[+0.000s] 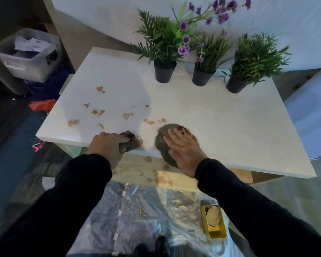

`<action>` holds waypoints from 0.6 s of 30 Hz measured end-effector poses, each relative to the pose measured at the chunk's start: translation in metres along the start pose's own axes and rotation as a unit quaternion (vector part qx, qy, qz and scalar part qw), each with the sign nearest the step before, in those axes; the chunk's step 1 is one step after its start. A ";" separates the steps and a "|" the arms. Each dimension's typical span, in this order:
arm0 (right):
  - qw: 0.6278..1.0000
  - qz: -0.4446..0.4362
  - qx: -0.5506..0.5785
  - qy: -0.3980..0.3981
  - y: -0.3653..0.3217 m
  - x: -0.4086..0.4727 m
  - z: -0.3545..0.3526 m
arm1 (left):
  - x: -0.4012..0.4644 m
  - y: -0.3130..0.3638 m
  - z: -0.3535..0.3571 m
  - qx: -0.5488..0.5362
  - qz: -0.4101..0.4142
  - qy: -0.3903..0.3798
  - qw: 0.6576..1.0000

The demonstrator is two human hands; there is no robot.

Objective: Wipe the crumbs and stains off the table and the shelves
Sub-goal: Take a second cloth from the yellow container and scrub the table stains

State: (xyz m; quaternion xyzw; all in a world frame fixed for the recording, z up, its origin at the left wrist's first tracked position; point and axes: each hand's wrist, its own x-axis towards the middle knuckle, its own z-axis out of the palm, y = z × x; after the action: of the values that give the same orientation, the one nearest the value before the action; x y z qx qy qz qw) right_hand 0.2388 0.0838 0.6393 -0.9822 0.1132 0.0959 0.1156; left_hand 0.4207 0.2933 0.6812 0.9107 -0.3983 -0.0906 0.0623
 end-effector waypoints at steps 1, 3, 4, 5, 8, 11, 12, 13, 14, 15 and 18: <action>1.000 -0.011 -0.007 0.000 0.012 -0.015 0.001 | -0.001 0.001 -0.001 -0.015 -0.012 -0.001 1.000; 0.998 0.022 -0.051 -0.004 0.053 -0.026 -0.009 | 0.001 0.004 -0.002 -0.034 -0.030 0.001 0.999; 0.996 0.060 -0.071 0.004 0.078 -0.023 -0.017 | 0.002 0.006 -0.001 -0.042 -0.038 0.003 0.998; 0.992 0.103 -0.072 0.016 0.102 -0.014 -0.026 | 0.002 0.008 0.001 -0.047 -0.045 0.004 0.998; 0.977 0.211 -0.025 0.025 0.134 0.037 -0.050 | 0.004 0.008 0.002 -0.050 -0.058 0.004 0.997; 0.970 0.240 -0.006 0.047 0.115 0.070 -0.051 | 0.006 0.010 0.003 -0.038 -0.067 0.004 0.997; 0.974 0.224 -0.005 0.044 0.109 0.067 -0.048 | 0.007 0.009 0.004 -0.034 -0.072 0.002 0.997; 0.976 0.211 -0.003 0.053 0.107 0.056 -0.043 | 0.007 0.008 0.006 -0.031 -0.077 0.001 0.997; 0.975 0.210 -0.007 0.069 0.114 0.044 -0.038 | 0.009 0.008 0.007 -0.031 -0.081 0.003 0.996; 0.971 0.224 -0.014 0.078 0.127 0.036 -0.038 | 0.011 0.008 0.010 -0.031 -0.089 0.004 0.996; 0.951 0.295 -0.007 0.092 0.173 0.052 -0.056 | 0.014 0.014 0.017 -0.035 -0.127 0.005 0.991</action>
State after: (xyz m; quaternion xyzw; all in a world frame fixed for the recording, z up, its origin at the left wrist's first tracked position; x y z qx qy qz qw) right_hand 0.2550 -0.1042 0.6459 -0.9103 0.4073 0.0358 0.0643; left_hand 0.4162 0.2724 0.6653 0.9517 -0.2754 -0.1071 0.0835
